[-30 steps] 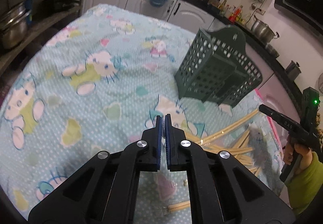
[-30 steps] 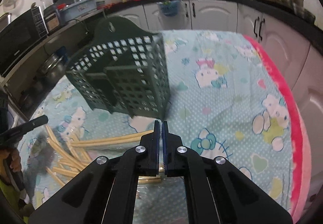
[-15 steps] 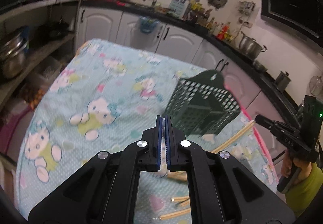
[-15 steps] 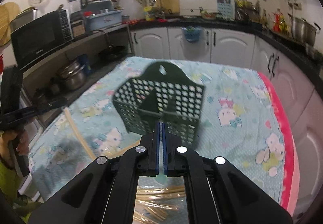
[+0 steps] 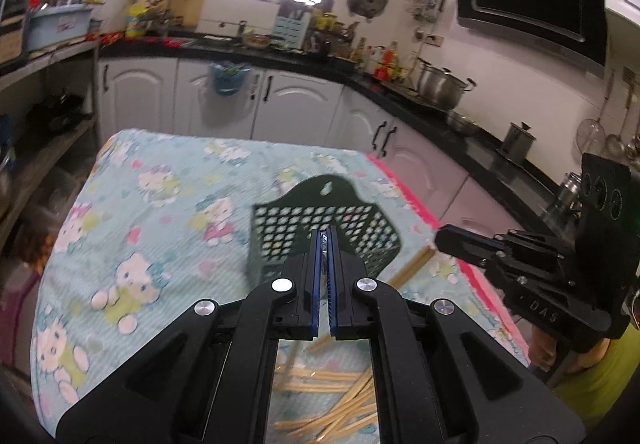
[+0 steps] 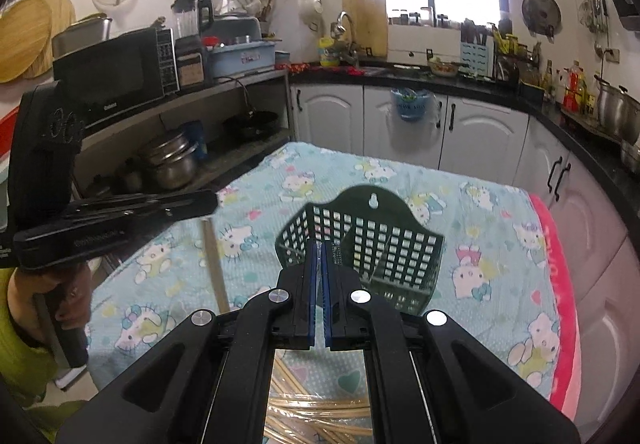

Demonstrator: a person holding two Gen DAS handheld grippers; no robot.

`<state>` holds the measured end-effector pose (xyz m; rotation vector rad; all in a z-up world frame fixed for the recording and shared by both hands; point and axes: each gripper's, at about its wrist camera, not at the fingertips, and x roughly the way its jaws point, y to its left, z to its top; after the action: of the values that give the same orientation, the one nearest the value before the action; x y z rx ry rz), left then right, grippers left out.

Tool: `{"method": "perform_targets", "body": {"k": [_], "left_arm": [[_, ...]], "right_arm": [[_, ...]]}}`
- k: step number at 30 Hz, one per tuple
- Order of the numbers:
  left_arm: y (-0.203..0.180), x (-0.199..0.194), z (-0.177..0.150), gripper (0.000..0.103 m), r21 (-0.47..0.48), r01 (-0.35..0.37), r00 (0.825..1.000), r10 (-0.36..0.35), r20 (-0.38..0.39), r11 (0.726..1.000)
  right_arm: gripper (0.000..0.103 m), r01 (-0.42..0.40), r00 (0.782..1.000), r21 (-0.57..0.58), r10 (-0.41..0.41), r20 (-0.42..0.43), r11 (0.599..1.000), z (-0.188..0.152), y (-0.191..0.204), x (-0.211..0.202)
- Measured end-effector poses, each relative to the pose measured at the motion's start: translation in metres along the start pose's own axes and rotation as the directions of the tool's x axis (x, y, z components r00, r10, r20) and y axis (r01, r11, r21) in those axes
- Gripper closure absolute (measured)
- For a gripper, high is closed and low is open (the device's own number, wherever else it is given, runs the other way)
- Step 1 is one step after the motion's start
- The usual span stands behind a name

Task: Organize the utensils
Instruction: 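Lift the chopsticks and carry both tools over the green caddy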

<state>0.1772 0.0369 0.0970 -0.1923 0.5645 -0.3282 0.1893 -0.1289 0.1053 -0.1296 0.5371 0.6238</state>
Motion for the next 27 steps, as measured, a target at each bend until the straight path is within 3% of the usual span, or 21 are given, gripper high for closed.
{"method": "perform_targets", "body": {"k": [13, 27], "left_arm": [[-0.045, -0.001, 0.051, 0.102, 0.095, 0.056, 0.996, -0.062, 0.071, 0.994], [-0.052, 0.004, 0.119, 0.102, 0.126, -0.036, 0.987, 0.015, 0.161, 0.991]], "right_arm": [[0.1, 0.057, 0.992, 0.016, -0.059, 0.113, 0.998, 0.037, -0.022, -0.044], [0.1, 0.097, 0.97, 0.024, -0.1, 0.223, 0.995, 0.085, -0.034, -0.067]]}}
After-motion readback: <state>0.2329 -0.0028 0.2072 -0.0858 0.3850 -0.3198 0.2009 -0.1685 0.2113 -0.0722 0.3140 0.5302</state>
